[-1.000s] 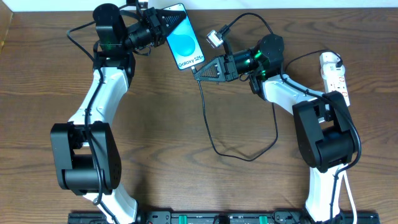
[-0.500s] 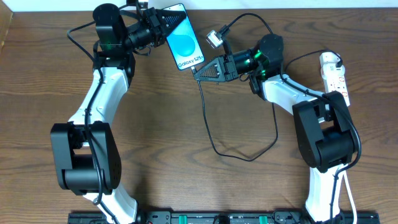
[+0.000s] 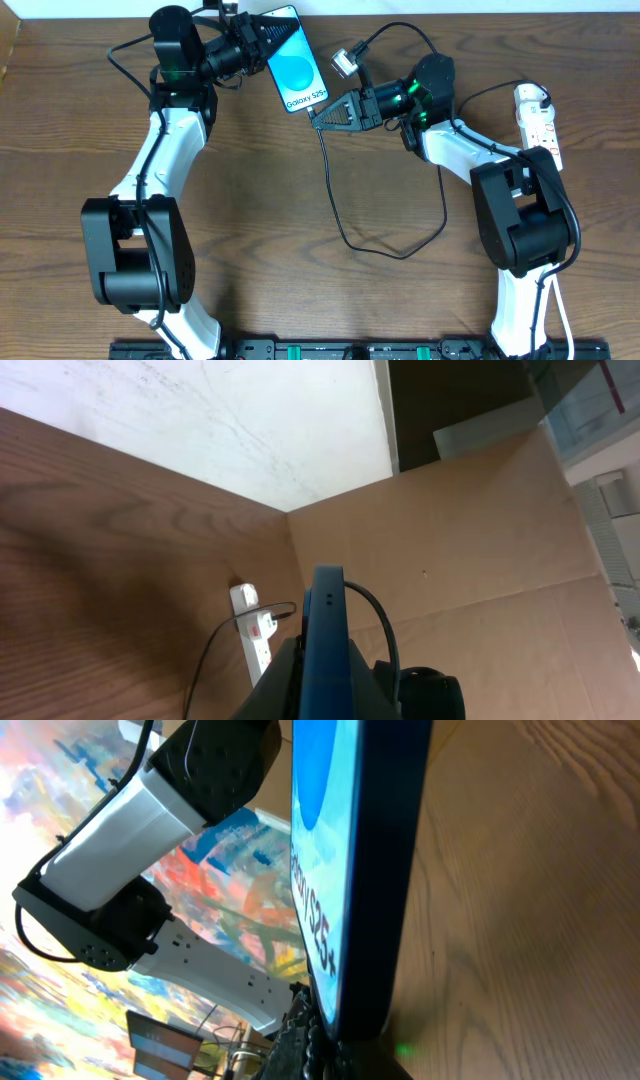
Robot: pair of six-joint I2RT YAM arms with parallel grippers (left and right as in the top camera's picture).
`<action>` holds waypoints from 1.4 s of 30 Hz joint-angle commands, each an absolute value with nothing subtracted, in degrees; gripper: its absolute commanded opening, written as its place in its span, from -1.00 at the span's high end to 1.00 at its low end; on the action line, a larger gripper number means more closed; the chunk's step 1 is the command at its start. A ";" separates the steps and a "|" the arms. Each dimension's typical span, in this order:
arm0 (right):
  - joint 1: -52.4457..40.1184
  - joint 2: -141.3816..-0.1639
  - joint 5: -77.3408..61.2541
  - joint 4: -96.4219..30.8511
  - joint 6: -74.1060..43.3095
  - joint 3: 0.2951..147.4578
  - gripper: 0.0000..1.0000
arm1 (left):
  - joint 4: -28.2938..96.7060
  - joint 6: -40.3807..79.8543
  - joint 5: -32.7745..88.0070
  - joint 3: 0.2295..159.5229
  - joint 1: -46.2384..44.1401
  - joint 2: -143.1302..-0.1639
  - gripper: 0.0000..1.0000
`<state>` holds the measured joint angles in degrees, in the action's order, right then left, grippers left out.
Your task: Plug charger to phone and switch on socket
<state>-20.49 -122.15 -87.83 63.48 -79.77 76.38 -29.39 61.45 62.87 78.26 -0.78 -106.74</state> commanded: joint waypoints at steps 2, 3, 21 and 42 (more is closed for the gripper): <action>-21.10 -121.75 -84.03 63.40 -81.89 76.62 0.98 | -29.85 61.08 66.50 78.81 -1.13 -105.69 0.85; -21.10 -121.75 -83.92 63.40 -81.89 76.60 0.98 | -29.85 61.08 66.74 78.81 -1.13 -105.69 0.85; -21.10 -121.75 -80.49 63.40 -83.35 76.62 0.98 | -29.85 57.45 67.61 78.81 -2.98 -105.69 0.86; -20.78 -121.75 -82.11 63.46 -80.68 76.62 -0.99 | -29.82 57.43 68.55 78.81 -0.49 -105.69 0.85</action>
